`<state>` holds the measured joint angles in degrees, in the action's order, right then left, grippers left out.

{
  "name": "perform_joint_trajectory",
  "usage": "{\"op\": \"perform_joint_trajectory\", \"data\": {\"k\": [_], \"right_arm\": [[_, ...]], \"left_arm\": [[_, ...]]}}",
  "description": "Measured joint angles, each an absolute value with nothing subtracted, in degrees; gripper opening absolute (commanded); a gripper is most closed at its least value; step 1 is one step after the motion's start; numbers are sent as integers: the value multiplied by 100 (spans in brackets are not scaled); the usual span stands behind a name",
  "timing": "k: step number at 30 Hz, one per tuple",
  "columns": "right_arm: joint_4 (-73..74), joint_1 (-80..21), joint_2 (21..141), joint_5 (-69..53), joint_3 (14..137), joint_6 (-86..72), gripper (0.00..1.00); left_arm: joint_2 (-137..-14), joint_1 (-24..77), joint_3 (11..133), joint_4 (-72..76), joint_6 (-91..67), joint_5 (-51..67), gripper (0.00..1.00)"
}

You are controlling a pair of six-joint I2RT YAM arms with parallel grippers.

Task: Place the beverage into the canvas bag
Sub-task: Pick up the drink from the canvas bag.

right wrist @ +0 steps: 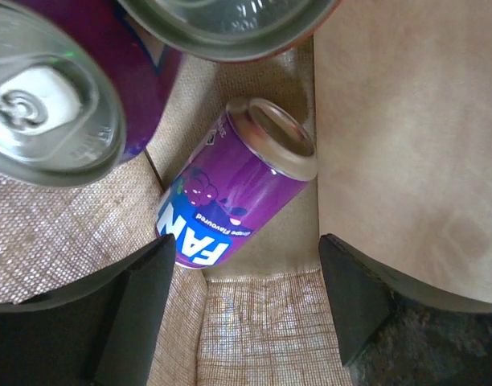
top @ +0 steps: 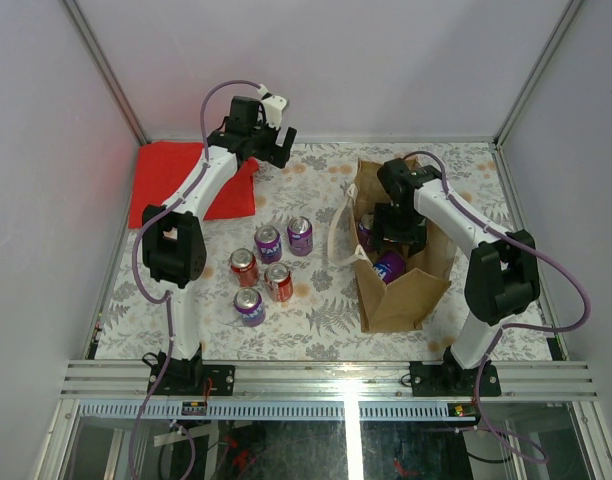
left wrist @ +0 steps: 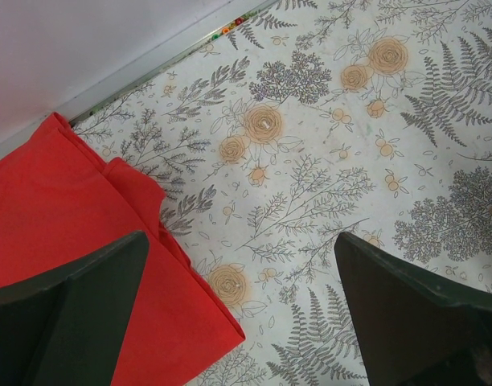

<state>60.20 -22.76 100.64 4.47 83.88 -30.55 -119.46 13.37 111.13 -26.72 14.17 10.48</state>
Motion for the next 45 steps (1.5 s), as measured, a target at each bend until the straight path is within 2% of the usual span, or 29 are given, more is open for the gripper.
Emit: {"op": "perform_joint_trajectory", "data": {"k": [10,31,45], "right_arm": [[5398,-2130,10055,193,7561,-2875,80],[4248,-2121,9990,-268,6794,-2541,81],[3413,-2123,9609,-263,6114,-2530,81]], "left_arm": [[-11944,1337,11104,-2672,1406,1116,99],[-11944,1337,11096,-2661,1402,1160,99],[-11848,1337,10678,-2552,1400,1162,99]]}}
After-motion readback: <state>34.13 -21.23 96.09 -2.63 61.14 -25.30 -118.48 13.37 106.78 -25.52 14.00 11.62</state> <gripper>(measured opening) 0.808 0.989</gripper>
